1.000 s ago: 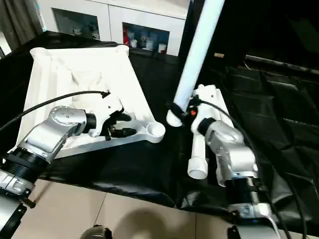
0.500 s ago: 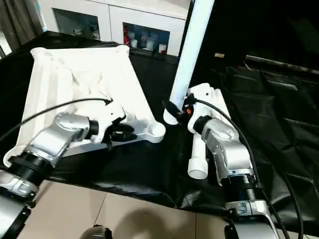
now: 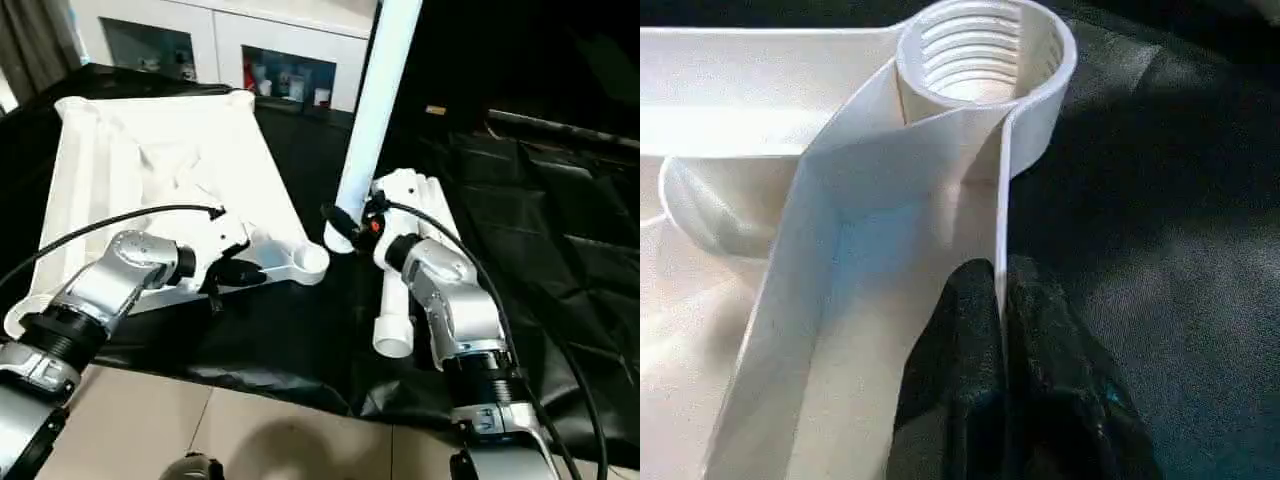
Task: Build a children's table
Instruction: Insert table leg to table base
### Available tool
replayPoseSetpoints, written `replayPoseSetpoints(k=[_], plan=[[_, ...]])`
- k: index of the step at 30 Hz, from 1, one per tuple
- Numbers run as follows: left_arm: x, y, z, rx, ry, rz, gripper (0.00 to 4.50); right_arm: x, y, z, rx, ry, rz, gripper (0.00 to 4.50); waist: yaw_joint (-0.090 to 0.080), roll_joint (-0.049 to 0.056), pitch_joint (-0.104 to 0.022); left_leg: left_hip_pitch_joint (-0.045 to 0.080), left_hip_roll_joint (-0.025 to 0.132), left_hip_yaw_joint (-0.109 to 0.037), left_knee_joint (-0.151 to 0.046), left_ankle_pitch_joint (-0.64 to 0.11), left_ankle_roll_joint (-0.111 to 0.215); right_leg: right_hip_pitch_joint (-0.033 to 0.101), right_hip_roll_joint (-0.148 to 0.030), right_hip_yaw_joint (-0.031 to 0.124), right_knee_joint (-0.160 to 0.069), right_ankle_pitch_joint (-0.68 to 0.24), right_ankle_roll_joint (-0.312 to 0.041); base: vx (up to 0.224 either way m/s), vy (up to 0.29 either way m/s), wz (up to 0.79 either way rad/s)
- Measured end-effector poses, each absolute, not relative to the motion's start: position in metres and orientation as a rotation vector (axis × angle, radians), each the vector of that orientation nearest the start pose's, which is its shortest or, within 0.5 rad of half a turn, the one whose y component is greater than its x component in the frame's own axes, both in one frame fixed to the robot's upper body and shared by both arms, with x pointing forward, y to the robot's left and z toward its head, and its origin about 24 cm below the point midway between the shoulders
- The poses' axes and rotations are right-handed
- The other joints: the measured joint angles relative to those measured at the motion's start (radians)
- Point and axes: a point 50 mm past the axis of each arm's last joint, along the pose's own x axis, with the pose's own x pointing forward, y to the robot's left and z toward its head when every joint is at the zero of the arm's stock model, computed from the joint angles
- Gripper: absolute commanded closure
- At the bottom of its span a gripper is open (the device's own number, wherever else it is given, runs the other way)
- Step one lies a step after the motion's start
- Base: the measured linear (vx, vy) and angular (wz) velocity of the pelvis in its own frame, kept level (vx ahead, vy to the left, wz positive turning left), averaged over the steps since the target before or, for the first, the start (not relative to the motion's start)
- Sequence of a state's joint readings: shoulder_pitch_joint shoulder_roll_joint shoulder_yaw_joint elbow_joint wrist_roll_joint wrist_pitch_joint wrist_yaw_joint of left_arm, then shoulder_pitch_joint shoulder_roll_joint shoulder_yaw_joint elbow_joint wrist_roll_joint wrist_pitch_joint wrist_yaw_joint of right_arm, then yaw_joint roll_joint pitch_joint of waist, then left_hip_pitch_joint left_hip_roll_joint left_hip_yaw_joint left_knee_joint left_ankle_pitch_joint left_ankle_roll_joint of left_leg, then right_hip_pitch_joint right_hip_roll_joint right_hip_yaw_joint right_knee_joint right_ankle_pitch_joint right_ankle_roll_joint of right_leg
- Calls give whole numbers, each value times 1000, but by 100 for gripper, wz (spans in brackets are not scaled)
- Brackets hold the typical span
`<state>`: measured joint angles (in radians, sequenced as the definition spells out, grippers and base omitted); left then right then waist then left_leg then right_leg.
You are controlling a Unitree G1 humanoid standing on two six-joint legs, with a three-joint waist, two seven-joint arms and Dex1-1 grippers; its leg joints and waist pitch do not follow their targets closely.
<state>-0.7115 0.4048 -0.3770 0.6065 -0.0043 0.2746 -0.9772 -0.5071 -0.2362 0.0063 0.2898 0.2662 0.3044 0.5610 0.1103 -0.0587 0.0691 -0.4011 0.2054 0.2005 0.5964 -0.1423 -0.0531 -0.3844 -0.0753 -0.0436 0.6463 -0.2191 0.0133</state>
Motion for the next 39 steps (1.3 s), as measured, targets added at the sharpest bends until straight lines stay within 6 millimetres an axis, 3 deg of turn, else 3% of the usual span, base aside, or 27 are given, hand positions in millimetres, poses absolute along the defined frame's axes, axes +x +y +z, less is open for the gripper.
replayPoseSetpoints(k=[13, 30, 39], plan=[[322, 142, 70, 452, 484, -1235, 450, 320, -122, 84, 75, 205, 893, 261, 10, 5, -1, 0, 0, 1, -2, 0, 0, -1, -1, 0, -1, -2, -2, 0, 0, 0], [318, 142, 67, 432, 484, -1221, 450, 326, -111, 74, 68, 260, 935, 261, 3, 4, -2, 0, 0, 2, -2, 0, 0, -2, -1, 1, 0, -2, 0, 0, 0, 0], [318, 144, 66, 431, 485, -1213, 450, 331, -113, 68, 181, 272, 918, 261, 2, 4, -2, 0, 0, 2, -2, 0, 0, -2, -1, 1, 0, -2, -1, 0, 0, 0]])
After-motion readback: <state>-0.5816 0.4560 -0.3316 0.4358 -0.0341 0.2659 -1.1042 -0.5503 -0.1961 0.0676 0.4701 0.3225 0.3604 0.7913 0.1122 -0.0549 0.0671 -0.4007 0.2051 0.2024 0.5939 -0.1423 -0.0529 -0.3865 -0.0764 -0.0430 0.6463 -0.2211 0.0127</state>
